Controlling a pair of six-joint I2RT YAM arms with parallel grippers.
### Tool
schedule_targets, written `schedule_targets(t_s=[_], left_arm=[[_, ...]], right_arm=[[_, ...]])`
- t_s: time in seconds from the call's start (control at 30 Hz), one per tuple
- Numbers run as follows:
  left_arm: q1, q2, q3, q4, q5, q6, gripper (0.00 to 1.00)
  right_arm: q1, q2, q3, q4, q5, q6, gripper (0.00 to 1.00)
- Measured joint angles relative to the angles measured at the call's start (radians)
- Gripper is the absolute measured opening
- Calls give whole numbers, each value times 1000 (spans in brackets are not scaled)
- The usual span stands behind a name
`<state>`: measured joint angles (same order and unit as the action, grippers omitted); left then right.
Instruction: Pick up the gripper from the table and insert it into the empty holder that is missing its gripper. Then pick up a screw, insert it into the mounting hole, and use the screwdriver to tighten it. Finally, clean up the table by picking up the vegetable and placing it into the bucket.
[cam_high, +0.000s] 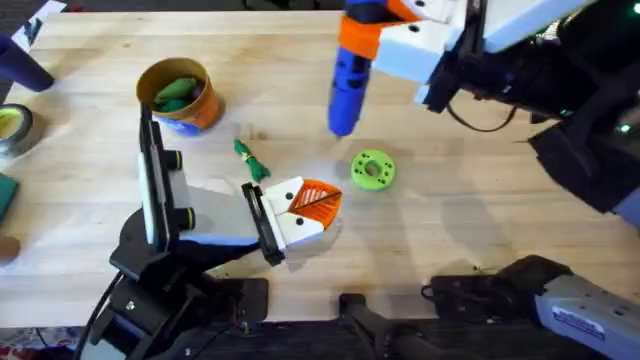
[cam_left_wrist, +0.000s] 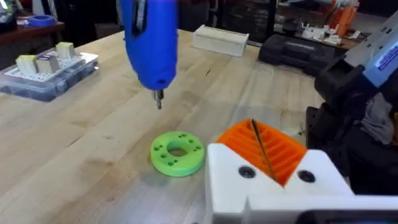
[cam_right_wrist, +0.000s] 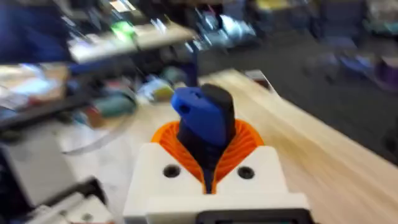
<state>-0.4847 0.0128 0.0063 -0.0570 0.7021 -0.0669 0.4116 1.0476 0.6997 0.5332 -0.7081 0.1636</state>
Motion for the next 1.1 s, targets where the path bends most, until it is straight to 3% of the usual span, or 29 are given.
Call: schedule_targets(t_s=[0.2,0.43,0.67,1.1], left_arm=[[0,0,0,0,0,0,18],[0,0,0,0,0,0,18],[0,0,0,0,0,0,18],[0,0,0,0,0,0,19]], right_arm=[[-177,4,4,-316,34,-255,36],[-242,86,5,-536,214,-544,36],[-229,237,6,-582,384,-756,37],[-86,298,12,-690,416,-858,36]])
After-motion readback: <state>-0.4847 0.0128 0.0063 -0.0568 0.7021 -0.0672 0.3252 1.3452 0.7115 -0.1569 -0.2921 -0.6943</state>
